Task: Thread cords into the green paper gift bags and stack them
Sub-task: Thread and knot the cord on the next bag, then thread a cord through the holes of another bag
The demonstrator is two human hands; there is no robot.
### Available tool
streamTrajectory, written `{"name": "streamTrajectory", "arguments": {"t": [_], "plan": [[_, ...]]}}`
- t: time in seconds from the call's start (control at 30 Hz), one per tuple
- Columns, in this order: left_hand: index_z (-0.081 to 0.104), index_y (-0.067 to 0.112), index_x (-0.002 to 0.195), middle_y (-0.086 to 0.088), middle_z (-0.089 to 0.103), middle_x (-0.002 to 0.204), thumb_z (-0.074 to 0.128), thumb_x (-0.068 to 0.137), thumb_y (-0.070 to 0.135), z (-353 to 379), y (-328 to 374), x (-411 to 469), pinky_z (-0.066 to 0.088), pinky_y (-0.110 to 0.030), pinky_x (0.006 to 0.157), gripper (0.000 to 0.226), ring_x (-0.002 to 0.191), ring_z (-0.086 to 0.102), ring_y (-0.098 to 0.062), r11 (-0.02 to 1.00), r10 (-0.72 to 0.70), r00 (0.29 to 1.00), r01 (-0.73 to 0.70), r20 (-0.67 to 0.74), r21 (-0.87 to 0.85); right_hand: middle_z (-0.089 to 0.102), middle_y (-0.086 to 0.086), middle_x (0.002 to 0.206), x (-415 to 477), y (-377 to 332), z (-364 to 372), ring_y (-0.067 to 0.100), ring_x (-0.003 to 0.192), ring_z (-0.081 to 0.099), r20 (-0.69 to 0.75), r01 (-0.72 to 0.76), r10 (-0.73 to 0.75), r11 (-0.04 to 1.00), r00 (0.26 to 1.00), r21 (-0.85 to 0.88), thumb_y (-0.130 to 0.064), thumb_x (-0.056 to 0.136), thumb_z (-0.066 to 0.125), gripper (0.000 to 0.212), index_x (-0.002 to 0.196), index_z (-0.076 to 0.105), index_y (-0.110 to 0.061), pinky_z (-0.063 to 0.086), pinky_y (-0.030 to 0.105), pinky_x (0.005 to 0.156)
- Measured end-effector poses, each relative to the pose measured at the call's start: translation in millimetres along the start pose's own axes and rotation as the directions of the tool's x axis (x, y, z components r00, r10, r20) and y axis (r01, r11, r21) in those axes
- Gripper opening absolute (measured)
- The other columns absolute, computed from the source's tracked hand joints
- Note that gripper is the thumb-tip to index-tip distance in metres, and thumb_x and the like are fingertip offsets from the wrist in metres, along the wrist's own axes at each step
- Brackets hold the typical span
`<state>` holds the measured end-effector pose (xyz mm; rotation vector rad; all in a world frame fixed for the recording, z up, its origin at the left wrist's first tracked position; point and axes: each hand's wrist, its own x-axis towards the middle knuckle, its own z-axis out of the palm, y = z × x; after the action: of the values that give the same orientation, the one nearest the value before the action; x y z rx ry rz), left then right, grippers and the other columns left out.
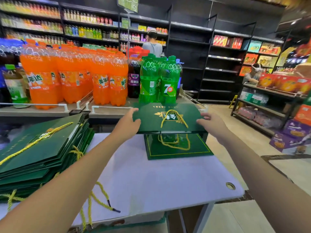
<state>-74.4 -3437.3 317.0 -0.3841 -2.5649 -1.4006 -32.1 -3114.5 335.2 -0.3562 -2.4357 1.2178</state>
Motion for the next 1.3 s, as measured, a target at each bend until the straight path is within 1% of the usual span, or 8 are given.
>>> {"name": "streamTrajectory", "arguments": {"t": [0.1, 0.23, 0.33, 0.43, 0.53, 0.87, 1.07, 1.3], "plan": [[0.041, 0.027, 0.151, 0.010, 0.057, 0.102, 0.052, 0.104, 0.021, 20.6, -5.1, 27.3, 0.053, -0.047, 0.097, 0.049, 0.097, 0.060, -0.021, 1.000, 0.000, 0.999, 0.001, 0.051, -0.022, 0.058, 0.011, 0.142, 26.4, 12.2, -6.7, 0.025, 0.127, 0.055, -0.012, 0.000, -0.001, 0.999, 1.000, -0.039, -0.026, 0.093, 0.072, 0.048, 0.139, 0.061, -0.020, 0.045, 0.038, 0.105], [0.044, 0.030, 0.148, 0.000, 0.062, 0.125, 0.052, 0.103, 0.022, 57.7, -27.2, 38.0, 0.054, -0.038, 0.087, 0.046, 0.098, 0.066, -0.025, 0.997, -0.053, 0.994, 0.048, 0.099, 0.058, 0.059, 0.010, 0.142, 37.9, 39.1, -2.5, 0.026, 0.129, 0.055, 0.008, -0.024, 0.025, 0.994, 1.000, -0.110, -0.028, 0.093, 0.073, 0.050, 0.140, 0.060, -0.018, 0.045, 0.043, 0.110], [0.043, 0.026, 0.150, -0.001, 0.060, 0.131, 0.050, 0.104, 0.021, 82.7, -47.9, 32.0, 0.046, -0.030, 0.081, 0.047, 0.097, 0.064, -0.022, 0.991, -0.075, 0.987, 0.057, 0.142, 0.123, 0.060, 0.006, 0.141, 36.8, 66.2, 10.5, 0.025, 0.125, 0.057, 0.041, -0.044, 0.051, 0.987, 0.998, -0.153, -0.029, 0.094, 0.072, 0.051, 0.142, 0.059, -0.018, 0.046, 0.036, 0.105], [0.039, 0.021, 0.154, -0.002, 0.052, 0.150, 0.050, 0.104, 0.021, 99.4, -66.6, 26.0, 0.044, -0.034, 0.105, 0.050, 0.128, 0.056, -0.024, 0.978, -0.104, 0.973, 0.063, 0.204, 0.197, 0.063, 0.005, 0.140, 34.7, 92.7, 24.6, 0.024, 0.124, 0.058, 0.060, -0.058, 0.070, 0.982, 0.996, -0.182, -0.026, 0.094, 0.072, 0.048, 0.140, 0.061, -0.015, 0.042, 0.027, 0.094], [0.041, 0.018, 0.154, -0.005, 0.047, 0.155, 0.048, 0.105, 0.024, 111.3, -78.4, 21.7, 0.036, -0.043, 0.117, 0.050, 0.139, 0.046, -0.027, 0.948, -0.097, 0.973, 0.027, 0.209, 0.316, 0.065, 0.007, 0.137, 31.4, 108.6, 34.7, 0.026, 0.123, 0.060, 0.059, -0.074, 0.090, 0.970, 0.994, -0.234, -0.023, 0.095, 0.070, 0.044, 0.138, 0.063, -0.012, 0.041, 0.025, 0.091], [0.039, 0.018, 0.153, -0.005, 0.047, 0.149, 0.035, 0.105, 0.024, 115.0, -75.3, 13.7, 0.037, -0.047, 0.115, 0.048, 0.136, 0.043, -0.027, 0.879, -0.089, 0.977, -0.015, 0.194, 0.477, 0.063, 0.005, 0.139, 14.1, 121.9, 46.3, 0.030, 0.123, 0.059, 0.027, -0.033, 0.045, 0.936, 0.999, -0.349, -0.029, 0.094, 0.063, 0.044, 0.136, 0.065, -0.017, 0.052, 0.043, 0.099], [0.032, 0.024, 0.158, -0.004, 0.017, 0.171, 0.040, 0.105, 0.024, 71.3, -48.0, -3.6, 0.018, -0.047, 0.127, 0.053, 0.158, 0.011, -0.026, 0.802, 0.062, 0.981, -0.157, 0.182, 0.577, 0.055, 0.004, 0.145, -2.9, 75.7, 62.8, 0.029, 0.134, 0.048, 0.061, 0.172, -0.162, 0.879, 0.985, -0.445, -0.035, 0.097, 0.061, 0.045, 0.139, 0.062, -0.021, 0.044, 0.046, 0.109], [0.042, 0.029, 0.152, -0.004, 0.028, 0.167, 0.050, 0.101, 0.024, -34.8, -23.7, -45.6, 0.014, -0.050, 0.127, 0.052, 0.157, 0.013, -0.027, 0.536, 0.306, 0.945, -0.273, 0.118, 0.799, 0.051, 0.003, 0.151, -56.7, 8.7, 150.6, 0.025, 0.141, 0.042, 0.288, 0.486, -0.401, 0.801, 0.870, -0.351, -0.036, 0.098, 0.062, 0.046, 0.142, 0.060, -0.021, 0.034, 0.041, 0.118]]}}
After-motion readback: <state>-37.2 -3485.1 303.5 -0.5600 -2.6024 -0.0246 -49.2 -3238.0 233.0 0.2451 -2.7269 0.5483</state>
